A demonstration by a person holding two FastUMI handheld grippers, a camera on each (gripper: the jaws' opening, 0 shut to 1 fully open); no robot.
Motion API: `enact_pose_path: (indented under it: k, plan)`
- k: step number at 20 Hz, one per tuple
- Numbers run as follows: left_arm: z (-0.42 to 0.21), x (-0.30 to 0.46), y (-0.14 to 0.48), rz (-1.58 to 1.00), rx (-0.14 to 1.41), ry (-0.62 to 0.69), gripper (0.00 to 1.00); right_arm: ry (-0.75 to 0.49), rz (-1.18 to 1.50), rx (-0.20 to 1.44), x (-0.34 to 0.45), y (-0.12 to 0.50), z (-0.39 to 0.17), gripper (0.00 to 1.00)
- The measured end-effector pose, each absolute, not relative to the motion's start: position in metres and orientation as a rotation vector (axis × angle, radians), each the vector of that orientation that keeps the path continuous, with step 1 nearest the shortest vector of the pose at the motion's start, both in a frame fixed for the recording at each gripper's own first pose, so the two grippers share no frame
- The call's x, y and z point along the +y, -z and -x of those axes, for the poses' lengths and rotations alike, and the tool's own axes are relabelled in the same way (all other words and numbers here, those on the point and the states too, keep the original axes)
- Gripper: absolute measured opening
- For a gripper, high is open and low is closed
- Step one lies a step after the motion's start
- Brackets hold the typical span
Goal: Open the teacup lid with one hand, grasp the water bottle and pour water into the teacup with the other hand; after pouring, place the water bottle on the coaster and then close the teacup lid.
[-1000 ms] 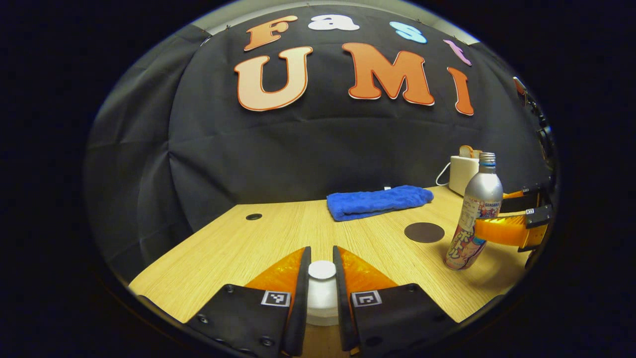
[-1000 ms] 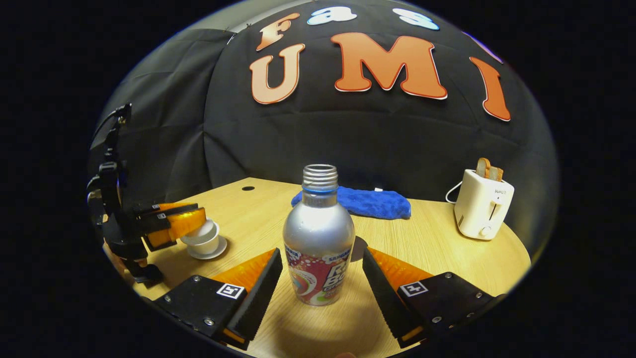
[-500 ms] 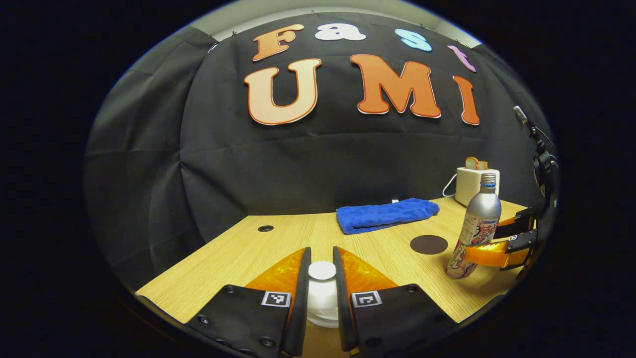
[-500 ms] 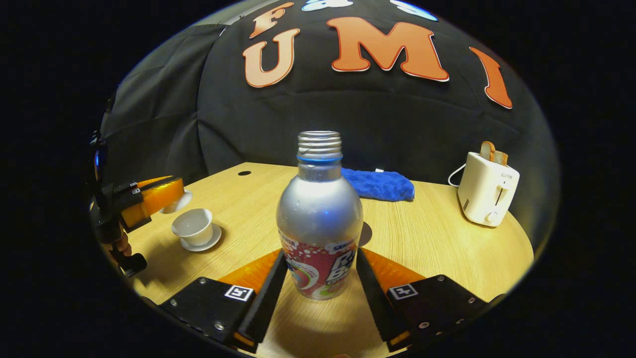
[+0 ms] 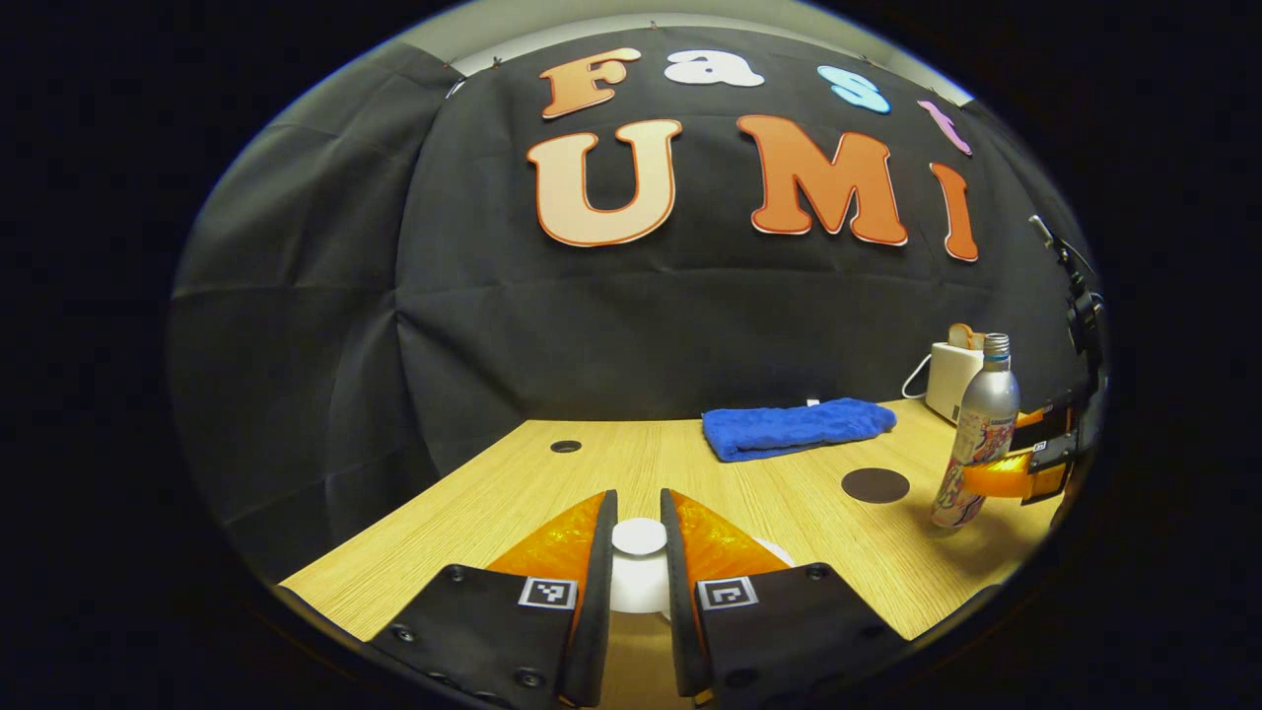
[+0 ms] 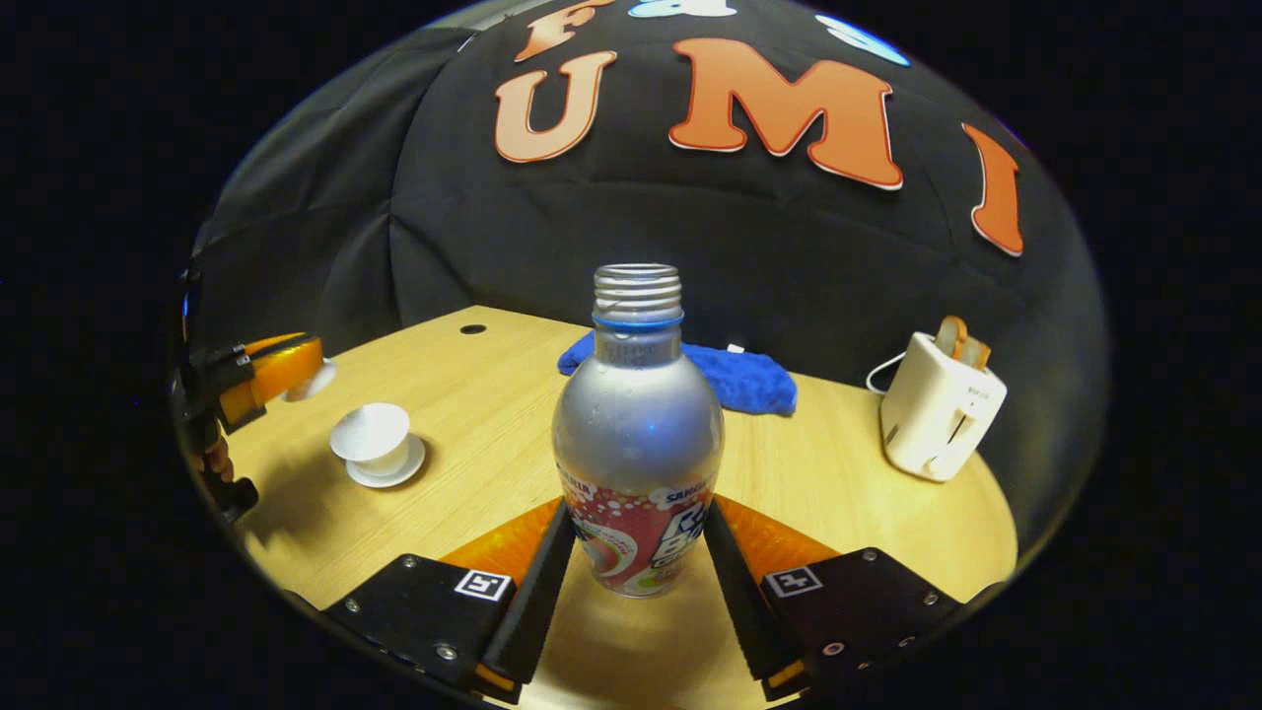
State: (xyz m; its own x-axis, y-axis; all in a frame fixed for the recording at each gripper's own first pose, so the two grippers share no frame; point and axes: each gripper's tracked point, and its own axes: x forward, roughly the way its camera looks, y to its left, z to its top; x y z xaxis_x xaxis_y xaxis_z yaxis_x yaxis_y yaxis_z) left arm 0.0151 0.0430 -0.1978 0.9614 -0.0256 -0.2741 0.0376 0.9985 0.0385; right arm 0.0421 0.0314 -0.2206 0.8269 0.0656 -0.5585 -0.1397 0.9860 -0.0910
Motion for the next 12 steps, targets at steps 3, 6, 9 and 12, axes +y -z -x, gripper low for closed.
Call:
enact_pose_path:
  k: [3,6,9,12]
  plan:
    - [-0.012,0.059,0.198,-0.04,0.281,0.006,0.3,-0.096,0.244,0.582,0.021,0.206,-0.047,0.78]
    - [-0.005,0.074,0.195,-0.036,0.285,-0.013,0.31,-0.109,0.339,0.567,0.023,0.193,-0.052,0.79]
    - [0.002,0.09,0.19,-0.037,0.283,-0.033,0.31,-0.125,0.438,0.541,0.027,0.179,-0.058,0.78]
    - [0.008,0.106,0.193,-0.034,0.287,-0.056,0.3,-0.138,0.542,0.504,0.035,0.165,-0.066,0.78]
